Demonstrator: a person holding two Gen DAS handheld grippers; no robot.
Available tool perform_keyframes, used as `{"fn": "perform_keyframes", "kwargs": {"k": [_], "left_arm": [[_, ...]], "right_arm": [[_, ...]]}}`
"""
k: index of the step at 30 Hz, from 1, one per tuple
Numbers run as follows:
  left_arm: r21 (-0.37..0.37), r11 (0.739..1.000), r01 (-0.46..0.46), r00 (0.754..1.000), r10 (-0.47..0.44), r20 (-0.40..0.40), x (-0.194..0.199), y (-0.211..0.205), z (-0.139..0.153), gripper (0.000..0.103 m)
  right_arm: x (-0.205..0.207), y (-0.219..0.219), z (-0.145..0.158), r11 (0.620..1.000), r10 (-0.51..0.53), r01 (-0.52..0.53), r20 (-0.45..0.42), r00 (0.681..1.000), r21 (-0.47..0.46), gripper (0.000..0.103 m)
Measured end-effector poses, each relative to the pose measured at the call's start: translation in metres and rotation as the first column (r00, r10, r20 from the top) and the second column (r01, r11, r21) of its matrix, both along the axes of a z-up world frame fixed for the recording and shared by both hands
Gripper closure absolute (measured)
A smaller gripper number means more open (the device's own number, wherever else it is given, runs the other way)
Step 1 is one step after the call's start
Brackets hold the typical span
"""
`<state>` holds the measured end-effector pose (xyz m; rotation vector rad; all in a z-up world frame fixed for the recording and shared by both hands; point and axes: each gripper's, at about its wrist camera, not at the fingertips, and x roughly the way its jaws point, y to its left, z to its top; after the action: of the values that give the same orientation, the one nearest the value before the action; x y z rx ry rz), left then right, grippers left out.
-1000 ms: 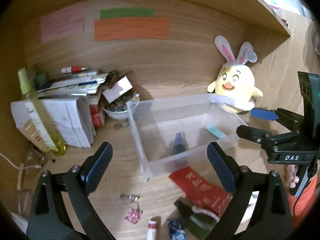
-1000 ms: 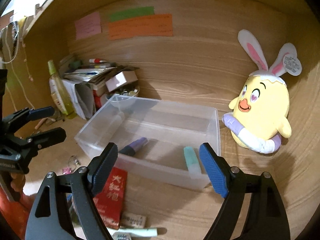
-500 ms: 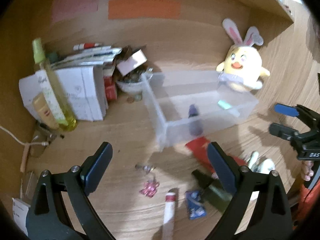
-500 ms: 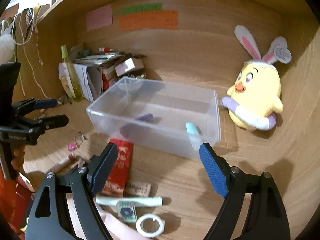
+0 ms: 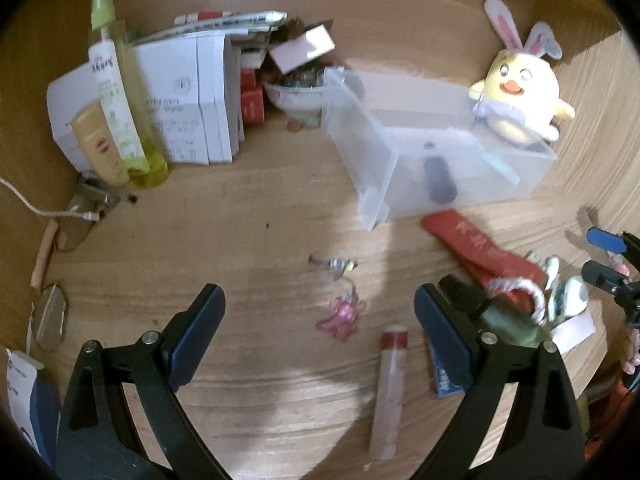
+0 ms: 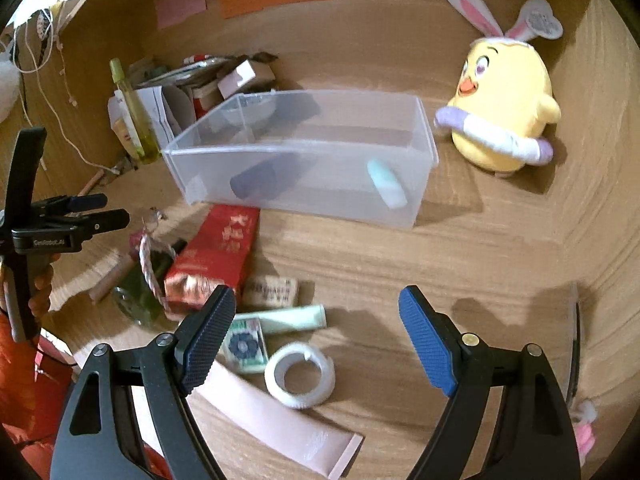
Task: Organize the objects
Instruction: 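Withdraw both open tools from the box back toward the desk items, then grasp the white tape roll with the right tool while the left tool grasps the pink charm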
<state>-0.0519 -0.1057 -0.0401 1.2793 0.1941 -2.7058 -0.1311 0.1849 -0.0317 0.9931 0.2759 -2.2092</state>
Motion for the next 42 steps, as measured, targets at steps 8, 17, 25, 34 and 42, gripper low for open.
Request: {"fn": "perform_keyframes", "kwargs": {"k": [8,17,25,34,42], "left_arm": [[0.010,1.000,0.001,1.000,-0.001,0.016,0.002,-0.003,-0.013,0.010],[0.035,0.999,0.013,0.998,-0.015,0.055,-0.005,-0.005,-0.019,0.045],[-0.005,0.999,0.043,0.998,-0.043,0.050,-0.005,0.005,-0.018,0.073],[0.000,0.999,0.040,0.998,-0.040,0.038,-0.002,0.005,-0.018,0.083],[0.004,1.000,0.015,1.000,-0.015,0.001,0.003,0.007,-0.009,0.083]], "right_arm": [[0.010,0.008,-0.016,1.000,-0.014,0.014,0.032,0.999,0.005,0.021],[0.014,0.012,-0.032,0.999,-0.035,0.034,0.065,0.997,0.010,0.021],[0.013,0.010,-0.034,1.000,-0.023,0.024,0.082,0.996,-0.020,0.034],[0.009,0.014,-0.035,0.999,-0.016,0.022,0.122,0.992,-0.040,0.066],[0.010,0.023,-0.025,0.997,-0.025,0.030,0.078,0.997,-0.066,0.066]]}}
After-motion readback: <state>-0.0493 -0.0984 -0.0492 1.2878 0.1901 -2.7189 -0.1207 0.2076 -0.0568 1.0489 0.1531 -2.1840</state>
